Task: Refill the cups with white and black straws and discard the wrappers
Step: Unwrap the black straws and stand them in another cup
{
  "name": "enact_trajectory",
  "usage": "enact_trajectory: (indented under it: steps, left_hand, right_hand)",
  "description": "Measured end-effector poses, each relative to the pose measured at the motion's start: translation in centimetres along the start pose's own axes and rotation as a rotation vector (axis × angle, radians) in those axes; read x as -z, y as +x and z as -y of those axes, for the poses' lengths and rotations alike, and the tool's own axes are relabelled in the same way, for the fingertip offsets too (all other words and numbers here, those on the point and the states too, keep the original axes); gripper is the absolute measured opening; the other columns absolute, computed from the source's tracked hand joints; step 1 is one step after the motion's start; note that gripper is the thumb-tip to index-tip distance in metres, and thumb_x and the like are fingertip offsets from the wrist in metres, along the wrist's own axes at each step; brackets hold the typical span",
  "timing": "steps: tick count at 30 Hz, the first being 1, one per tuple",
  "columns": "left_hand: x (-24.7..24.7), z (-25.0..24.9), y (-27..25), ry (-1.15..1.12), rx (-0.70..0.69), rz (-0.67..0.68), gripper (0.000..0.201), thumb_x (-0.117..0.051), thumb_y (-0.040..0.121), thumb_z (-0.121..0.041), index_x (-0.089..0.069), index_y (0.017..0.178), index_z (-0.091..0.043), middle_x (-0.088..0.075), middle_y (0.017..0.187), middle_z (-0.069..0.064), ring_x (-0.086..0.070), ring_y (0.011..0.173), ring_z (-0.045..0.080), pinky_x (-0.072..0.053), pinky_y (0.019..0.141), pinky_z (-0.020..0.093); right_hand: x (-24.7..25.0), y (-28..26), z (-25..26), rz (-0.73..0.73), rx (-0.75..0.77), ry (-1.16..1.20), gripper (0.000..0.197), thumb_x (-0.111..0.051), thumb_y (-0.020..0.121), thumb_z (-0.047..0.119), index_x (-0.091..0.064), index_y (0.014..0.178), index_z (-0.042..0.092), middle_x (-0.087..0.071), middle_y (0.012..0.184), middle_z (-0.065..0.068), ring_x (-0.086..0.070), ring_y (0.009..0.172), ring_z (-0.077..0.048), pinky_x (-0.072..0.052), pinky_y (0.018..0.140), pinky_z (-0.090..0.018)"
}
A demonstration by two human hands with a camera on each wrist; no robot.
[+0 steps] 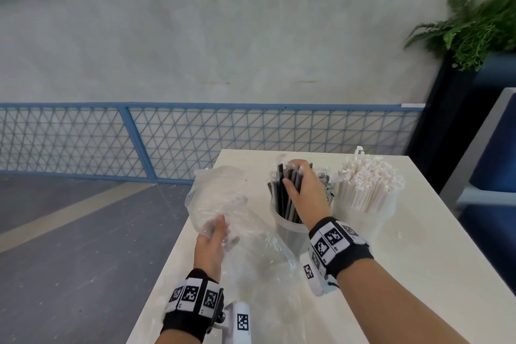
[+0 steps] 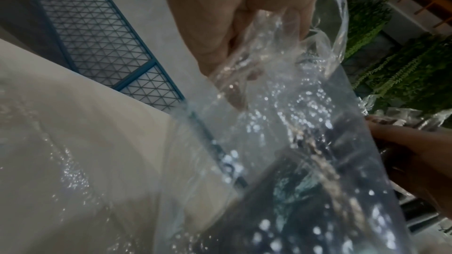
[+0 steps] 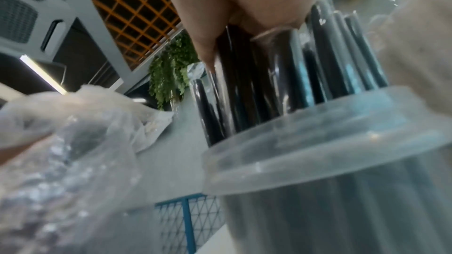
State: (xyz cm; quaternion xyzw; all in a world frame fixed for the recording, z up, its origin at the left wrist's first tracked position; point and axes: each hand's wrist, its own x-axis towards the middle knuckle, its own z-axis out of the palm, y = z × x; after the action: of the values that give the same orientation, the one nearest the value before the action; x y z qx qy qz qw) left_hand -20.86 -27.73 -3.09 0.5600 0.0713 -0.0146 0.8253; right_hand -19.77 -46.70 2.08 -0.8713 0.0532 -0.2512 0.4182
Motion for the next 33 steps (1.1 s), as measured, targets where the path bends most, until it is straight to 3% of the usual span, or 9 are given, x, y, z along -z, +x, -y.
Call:
enact_trajectory:
  steps: [3,5,8,14,19,22,25,31,33]
  left_hand:
    - [0.8,0.4,0.1,-0.017,-0.006,-0.006,0.044,-0.06,0.074,-0.056,-0.054,0.081,-0.013,-0.046,0.071,0.0,-0.048,0.067,0.011,-0.059,0.069,0.029]
    - [1.3,0.6,0.2,-0.058,0.02,-0.041,0.061,-0.066,0.057,-0.07,-0.056,0.077,-0.014,-0.05,0.069,-0.001,-0.052,0.067,0.01,-0.06,0.071,0.034]
    - [1.5,1.2,0.0,-0.135,0.03,-0.099,0.041,-0.046,0.085,-0.052,-0.053,0.075,-0.013,-0.049,0.072,0.003,-0.049,0.068,0.014,-0.051,0.087,0.048]
    - [1.7,2.2,-0.2,-0.137,0.062,-0.11,0.055,-0.037,0.077,-0.062,-0.055,0.088,-0.01,-0.053,0.082,0.003,-0.058,0.071,0.01,-0.046,0.092,0.049]
    - [2.0,2.7,-0.5,-0.116,0.074,-0.119,0.09,-0.044,0.064,-0.07,-0.048,0.123,-0.003,-0.056,0.091,0.006,-0.056,0.079,0.017,-0.045,0.096,0.052]
    - [2.8,2.8,-0.3,0.012,0.024,-0.244,0.069,-0.052,0.089,-0.037,-0.016,0.144,-0.015,-0.047,0.12,0.014,-0.055,0.092,0.025,-0.046,0.095,0.047]
    - [4.0,2.4,0.1,0.083,-0.055,-0.284,0.07,-0.056,0.091,-0.022,-0.008,0.141,-0.029,-0.04,0.128,0.012,-0.057,0.092,0.03,-0.047,0.094,0.047]
    - [4.5,3.3,0.1,0.113,0.1,-0.249,0.071,-0.061,0.072,-0.061,-0.014,0.125,-0.058,-0.046,0.134,0.009,-0.058,0.111,0.036,-0.046,0.097,0.053]
    - [3.9,3.6,-0.2,0.11,0.107,-0.241,0.068,-0.058,0.083,-0.049,-0.009,0.13,-0.053,-0.043,0.134,0.008,-0.057,0.111,0.032,-0.046,0.097,0.049]
  right_hand:
    - [0.4,-2.0,0.3,-0.187,0.199,-0.019,0.058,-0.063,0.083,0.03,-0.038,0.133,0.015,-0.042,0.133,-0.008,-0.037,0.125,-0.017,-0.028,0.107,-0.024]
    - [1.0,-4.2,0.2,-0.329,0.313,-0.002,0.052,-0.061,0.084,0.031,-0.04,0.13,0.016,-0.042,0.132,-0.007,-0.036,0.125,-0.013,-0.026,0.11,-0.023]
    - [0.9,-7.4,-1.8,-0.188,0.355,0.026,0.027,-0.052,0.088,0.037,-0.051,0.11,0.021,-0.055,0.105,0.005,-0.048,0.101,0.0,-0.036,0.098,-0.011]
    - [-0.3,-11.6,-7.5,0.086,-0.071,0.079,0.063,-0.039,0.071,0.08,-0.052,0.105,0.03,-0.05,0.108,0.015,-0.05,0.104,0.0,-0.039,0.086,-0.015]
    - [-0.4,-11.9,-7.8,0.374,-0.606,0.492,0.027,-0.055,0.09,0.035,-0.048,0.112,0.019,-0.064,0.099,0.0,-0.064,0.094,-0.016,-0.048,0.075,-0.026]
    - [-0.3,-11.8,-8.2,0.372,-0.603,0.491,0.008,-0.047,0.095,0.013,-0.055,0.096,0.011,-0.064,0.079,-0.002,-0.067,0.082,-0.014,-0.046,0.075,-0.029]
    - [-0.5,-11.8,-8.6,0.342,-0.597,0.461,0.008,-0.049,0.094,0.012,-0.055,0.097,0.015,-0.061,0.092,-0.004,-0.064,0.087,-0.016,-0.048,0.074,-0.029]
    - [-1.4,-12.3,-6.9,0.466,-0.674,0.639,0.032,-0.054,0.09,0.041,-0.049,0.117,0.024,-0.056,0.117,0.006,-0.055,0.109,-0.013,-0.053,0.081,-0.034]
    - [-1.9,-12.4,-6.5,0.495,-0.637,0.647,0.037,-0.062,0.085,0.04,-0.052,0.117,0.022,-0.06,0.112,0.004,-0.058,0.105,-0.014,-0.051,0.077,-0.031]
